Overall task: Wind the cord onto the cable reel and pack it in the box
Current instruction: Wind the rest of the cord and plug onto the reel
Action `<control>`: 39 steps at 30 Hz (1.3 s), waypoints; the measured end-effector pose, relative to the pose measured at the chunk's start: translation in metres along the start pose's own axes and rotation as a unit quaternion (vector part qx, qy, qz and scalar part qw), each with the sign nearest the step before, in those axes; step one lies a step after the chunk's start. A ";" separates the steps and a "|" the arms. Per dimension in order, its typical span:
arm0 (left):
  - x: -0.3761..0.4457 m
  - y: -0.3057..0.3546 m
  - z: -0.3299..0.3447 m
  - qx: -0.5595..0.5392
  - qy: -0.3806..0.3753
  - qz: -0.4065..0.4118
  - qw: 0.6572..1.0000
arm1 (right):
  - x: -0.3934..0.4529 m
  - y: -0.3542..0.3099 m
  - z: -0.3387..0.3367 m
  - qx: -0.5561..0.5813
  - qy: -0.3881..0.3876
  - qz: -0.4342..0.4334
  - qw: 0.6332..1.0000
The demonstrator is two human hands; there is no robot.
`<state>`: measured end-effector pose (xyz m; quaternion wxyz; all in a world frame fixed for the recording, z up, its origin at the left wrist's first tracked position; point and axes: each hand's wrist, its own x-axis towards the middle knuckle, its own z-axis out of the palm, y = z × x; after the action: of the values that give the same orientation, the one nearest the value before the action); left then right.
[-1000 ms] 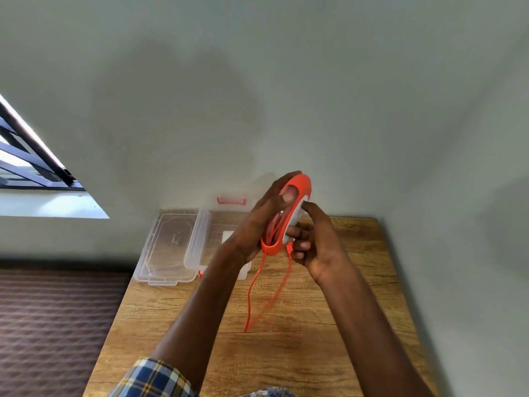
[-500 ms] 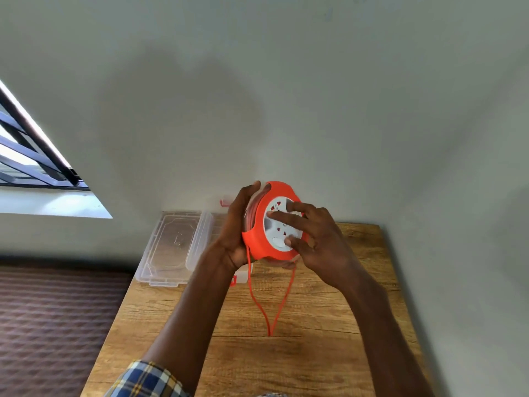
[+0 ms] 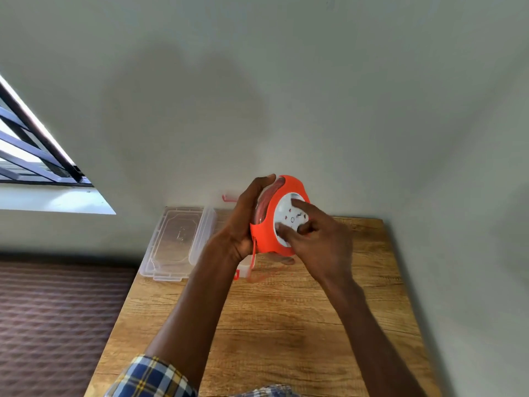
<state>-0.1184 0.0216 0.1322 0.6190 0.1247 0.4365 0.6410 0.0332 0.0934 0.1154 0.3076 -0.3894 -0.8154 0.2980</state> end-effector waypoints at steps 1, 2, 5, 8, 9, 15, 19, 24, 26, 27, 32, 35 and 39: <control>0.000 0.000 0.001 0.000 -0.001 0.002 1.000 | 0.000 -0.003 0.004 0.018 0.019 0.035 0.999; 0.000 0.000 0.002 -0.003 -0.001 0.003 1.000 | 0.001 -0.005 0.008 0.017 0.029 0.051 0.998; -0.002 0.000 0.001 -0.006 0.013 0.008 1.000 | 0.002 -0.007 0.006 -0.032 0.035 0.007 0.999; -0.003 0.003 -0.001 -0.008 0.027 0.008 1.000 | 0.007 0.002 -0.005 -0.078 0.040 -0.092 0.992; -0.004 0.005 -0.002 -0.011 0.030 0.006 0.999 | 0.009 0.007 -0.008 -0.068 0.009 -0.119 0.991; -0.008 0.008 -0.008 -0.012 0.036 -0.014 0.999 | 0.008 0.013 -0.017 -0.028 -0.147 -0.171 0.974; -0.012 0.009 -0.009 0.001 0.014 -0.026 1.000 | 0.010 0.012 -0.026 -0.027 -0.206 -0.188 0.960; -0.011 0.012 -0.007 0.020 0.005 -0.040 0.999 | 0.009 0.011 -0.027 -0.080 -0.191 -0.186 0.961; -0.010 0.012 -0.006 0.018 0.014 -0.037 0.999 | 0.006 0.010 -0.023 -0.092 -0.147 -0.198 0.965; -0.010 0.012 -0.004 0.017 0.014 -0.035 0.999 | 0.006 0.011 -0.020 -0.091 -0.120 -0.196 0.969; -0.010 0.015 0.011 0.040 0.012 -0.012 0.999 | -0.003 -0.001 -0.005 0.075 -0.037 -0.001 0.996; -0.012 0.016 0.016 0.059 0.033 0.018 0.998 | -0.005 -0.013 0.004 0.157 -0.001 0.081 0.984; -0.014 0.015 0.021 0.090 0.040 0.054 0.994 | -0.001 -0.024 0.006 0.288 0.013 0.194 0.938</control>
<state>-0.1108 0.0194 0.1610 0.5513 0.1777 0.5098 0.6361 0.0182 0.0790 0.1283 0.3536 -0.4387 -0.5991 0.5689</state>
